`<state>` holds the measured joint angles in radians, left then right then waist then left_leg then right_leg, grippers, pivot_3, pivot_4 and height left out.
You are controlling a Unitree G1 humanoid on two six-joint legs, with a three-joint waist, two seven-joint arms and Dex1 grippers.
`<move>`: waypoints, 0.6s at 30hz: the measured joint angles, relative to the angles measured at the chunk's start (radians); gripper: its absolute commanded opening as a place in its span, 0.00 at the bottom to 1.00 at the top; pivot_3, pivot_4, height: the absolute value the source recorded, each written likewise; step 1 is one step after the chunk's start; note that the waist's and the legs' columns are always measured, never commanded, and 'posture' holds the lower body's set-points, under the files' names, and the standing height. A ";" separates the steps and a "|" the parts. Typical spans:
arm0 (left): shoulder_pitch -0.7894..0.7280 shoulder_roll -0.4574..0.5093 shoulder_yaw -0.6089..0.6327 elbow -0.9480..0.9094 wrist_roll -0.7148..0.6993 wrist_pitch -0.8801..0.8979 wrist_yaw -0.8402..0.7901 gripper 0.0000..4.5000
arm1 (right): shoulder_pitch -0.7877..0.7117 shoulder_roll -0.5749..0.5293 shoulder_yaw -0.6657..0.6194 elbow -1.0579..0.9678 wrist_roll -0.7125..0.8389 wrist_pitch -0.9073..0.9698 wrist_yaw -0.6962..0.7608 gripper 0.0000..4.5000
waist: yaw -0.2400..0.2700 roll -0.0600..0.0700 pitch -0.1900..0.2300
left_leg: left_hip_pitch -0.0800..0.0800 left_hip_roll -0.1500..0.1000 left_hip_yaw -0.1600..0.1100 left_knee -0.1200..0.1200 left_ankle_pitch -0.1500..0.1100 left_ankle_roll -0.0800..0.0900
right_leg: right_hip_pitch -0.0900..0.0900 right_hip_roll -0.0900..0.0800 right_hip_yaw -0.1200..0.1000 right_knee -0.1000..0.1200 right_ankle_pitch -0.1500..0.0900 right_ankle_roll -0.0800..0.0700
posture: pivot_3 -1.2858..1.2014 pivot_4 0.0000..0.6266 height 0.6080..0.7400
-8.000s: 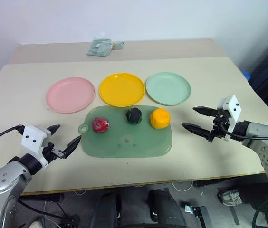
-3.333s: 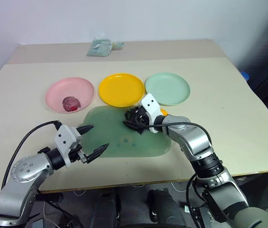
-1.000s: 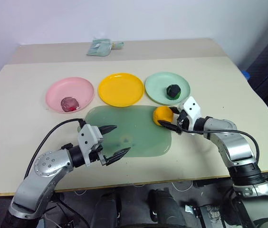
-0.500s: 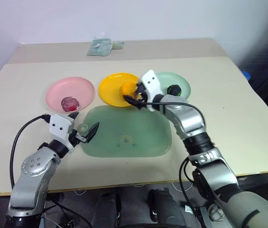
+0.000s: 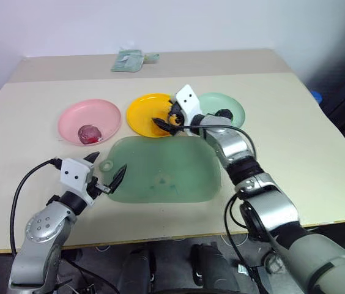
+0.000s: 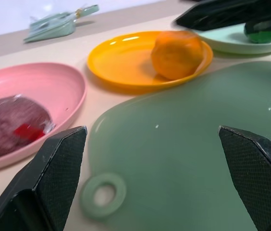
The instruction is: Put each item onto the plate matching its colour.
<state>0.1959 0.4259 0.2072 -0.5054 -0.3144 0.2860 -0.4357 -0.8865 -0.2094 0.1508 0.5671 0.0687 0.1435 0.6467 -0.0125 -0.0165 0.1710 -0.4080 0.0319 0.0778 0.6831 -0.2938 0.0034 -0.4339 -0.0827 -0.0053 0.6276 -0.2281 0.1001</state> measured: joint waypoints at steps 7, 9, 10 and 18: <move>0.043 0.039 0.069 0.079 -0.004 -0.078 -0.068 1.00 | 0.425 -0.380 -0.129 -0.515 0.180 0.156 0.281 0.99 | -0.005 0.000 0.000 | 0.001 0.001 0.001 0.000 -0.001 0.001 | 0.001 0.001 0.000 -0.002 -0.002 -0.003 | 0.52 0.24 1.00; 0.043 0.048 0.076 0.096 -0.004 -0.098 -0.095 1.00 | 0.515 -0.449 -0.175 -0.585 0.217 0.182 0.322 0.99 | -0.007 0.000 0.000 | 0.002 0.001 0.001 0.000 -0.001 0.001 | 0.001 0.002 0.000 -0.002 -0.002 -0.003 | 0.52 0.24 1.00; 0.045 0.053 0.081 0.107 -0.004 -0.110 -0.108 1.00 | 0.565 -0.478 -0.195 -0.613 0.233 0.193 0.340 0.99 | -0.006 0.000 0.000 | 0.003 0.002 0.001 0.000 -0.001 0.001 | 0.002 0.002 0.000 -0.002 -0.003 -0.005 | 0.52 0.24 1.00; 0.027 0.082 0.083 0.177 -0.003 -0.144 -0.165 1.00 | 0.741 -0.518 -0.321 -0.720 0.309 0.263 0.321 0.99 | 0.001 0.000 0.000 | 0.002 0.001 0.001 0.000 -0.001 0.001 | 0.002 0.002 0.000 -0.002 -0.004 -0.007 | 0.52 0.24 1.00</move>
<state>0.2230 0.5076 0.2898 -0.3280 -0.3178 0.1420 -0.6010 -0.1457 -0.7272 -0.1698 -0.1533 0.3776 0.4065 0.9677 -0.0119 -0.0163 0.1708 -0.4058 0.0332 0.0787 0.6833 -0.2945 0.0046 -0.4323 -0.0811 -0.0049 0.6258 -0.2320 0.0934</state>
